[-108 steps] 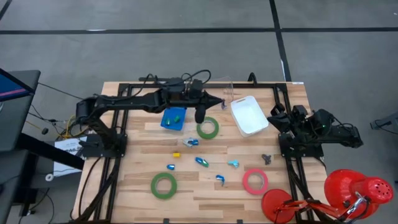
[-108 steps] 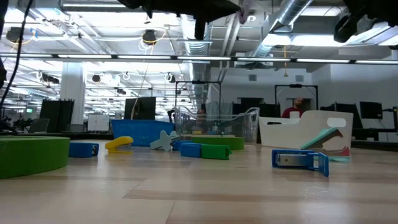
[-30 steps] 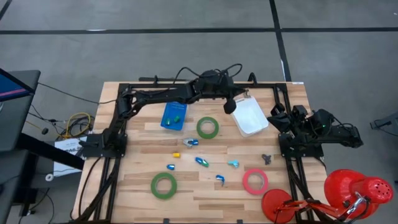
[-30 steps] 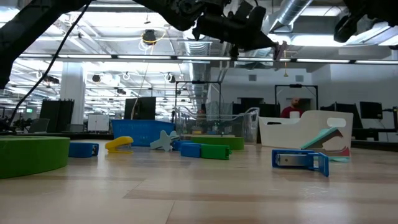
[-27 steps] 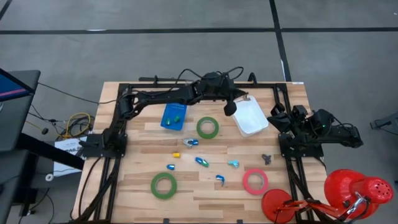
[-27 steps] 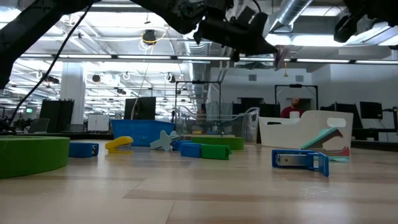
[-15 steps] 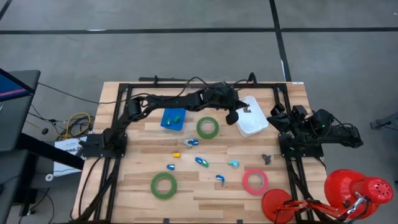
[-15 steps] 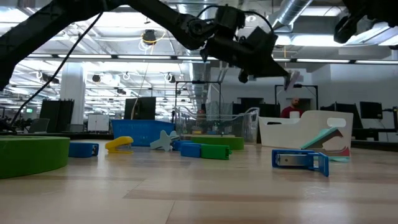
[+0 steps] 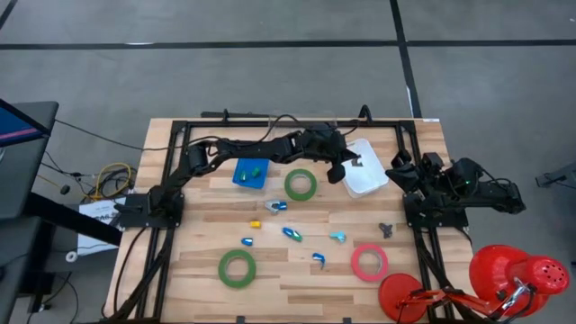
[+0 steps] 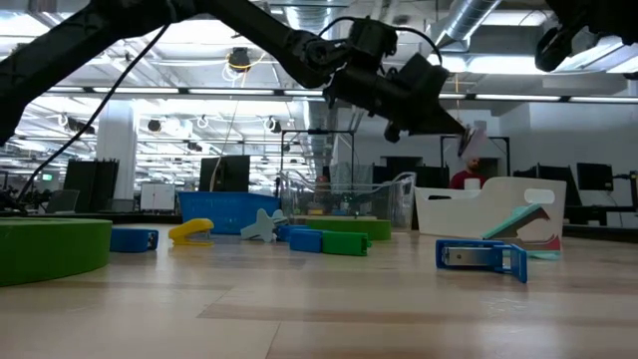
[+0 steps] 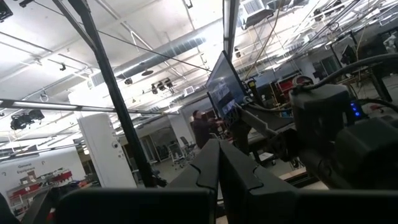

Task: Pick and place Stapler, Stapler remover, tape
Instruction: Put the purple staple remover into the white bin, then put the top green tape into the transparent bin

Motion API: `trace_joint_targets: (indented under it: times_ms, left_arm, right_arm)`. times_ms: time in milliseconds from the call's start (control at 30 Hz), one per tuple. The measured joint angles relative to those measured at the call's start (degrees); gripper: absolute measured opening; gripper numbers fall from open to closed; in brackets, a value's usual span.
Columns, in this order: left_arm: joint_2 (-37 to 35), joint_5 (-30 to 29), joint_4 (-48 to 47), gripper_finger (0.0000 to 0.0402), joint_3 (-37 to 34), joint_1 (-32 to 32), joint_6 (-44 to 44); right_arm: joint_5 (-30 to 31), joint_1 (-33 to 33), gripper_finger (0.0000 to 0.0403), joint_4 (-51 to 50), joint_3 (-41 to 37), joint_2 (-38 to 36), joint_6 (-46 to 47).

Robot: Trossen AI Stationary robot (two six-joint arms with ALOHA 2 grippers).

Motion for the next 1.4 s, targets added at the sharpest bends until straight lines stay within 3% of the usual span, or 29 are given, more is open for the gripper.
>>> trace_joint_targets:
  times_ms: [533,1200,1400]
  left_arm:
    - [-1.0,-0.3,-0.9,0.0126,0.0,-0.7,-0.3]
    - [-19.5,0.5,-27.0,0.0139,0.0,-2.5,0.1]
    - [-27.7,0.3,-27.3,0.0139,-6.3,-4.8,2.7]
  right_arm:
    - [0.0,0.0,0.0001,-0.2,0.0,0.0,0.0]
    - [0.0,0.0,0.0001,-2.4,0.0,0.2,0.0]
    - [0.0,0.0,0.0001,-2.6,0.0,0.2,0.0]
